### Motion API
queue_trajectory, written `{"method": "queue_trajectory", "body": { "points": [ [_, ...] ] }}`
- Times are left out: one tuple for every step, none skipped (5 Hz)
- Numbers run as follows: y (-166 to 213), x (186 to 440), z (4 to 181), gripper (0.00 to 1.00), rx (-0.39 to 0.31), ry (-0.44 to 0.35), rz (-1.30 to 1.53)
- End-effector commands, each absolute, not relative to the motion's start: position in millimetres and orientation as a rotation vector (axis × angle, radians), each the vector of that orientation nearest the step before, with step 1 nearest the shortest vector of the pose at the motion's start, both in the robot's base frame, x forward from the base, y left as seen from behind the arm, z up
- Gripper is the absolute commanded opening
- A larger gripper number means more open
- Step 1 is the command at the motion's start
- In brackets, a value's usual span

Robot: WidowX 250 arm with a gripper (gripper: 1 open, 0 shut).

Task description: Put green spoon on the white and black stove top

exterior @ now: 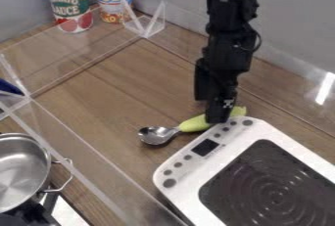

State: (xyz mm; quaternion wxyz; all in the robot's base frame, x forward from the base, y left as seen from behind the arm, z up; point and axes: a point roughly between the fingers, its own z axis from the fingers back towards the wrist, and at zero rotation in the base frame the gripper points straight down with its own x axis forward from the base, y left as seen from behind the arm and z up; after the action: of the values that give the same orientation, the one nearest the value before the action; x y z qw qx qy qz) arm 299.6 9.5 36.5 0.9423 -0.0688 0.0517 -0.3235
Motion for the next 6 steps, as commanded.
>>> {"method": "queue_trajectory", "body": {
  "points": [
    [13.5,310.1,48.5,1.0,-0.133,0.068,-0.657],
    [13.9,311.6,48.2,1.0,-0.137,0.077,-0.661],
    [14.2,313.0,47.8,1.0,-0.139,0.087,-0.666],
    [14.5,314.2,47.6,1.0,-0.141,0.096,-0.672],
    [14.7,315.4,47.6,1.0,-0.143,0.106,-0.679],
    [14.7,316.3,48.3,1.0,-0.143,0.116,-0.687]
  ]
}}
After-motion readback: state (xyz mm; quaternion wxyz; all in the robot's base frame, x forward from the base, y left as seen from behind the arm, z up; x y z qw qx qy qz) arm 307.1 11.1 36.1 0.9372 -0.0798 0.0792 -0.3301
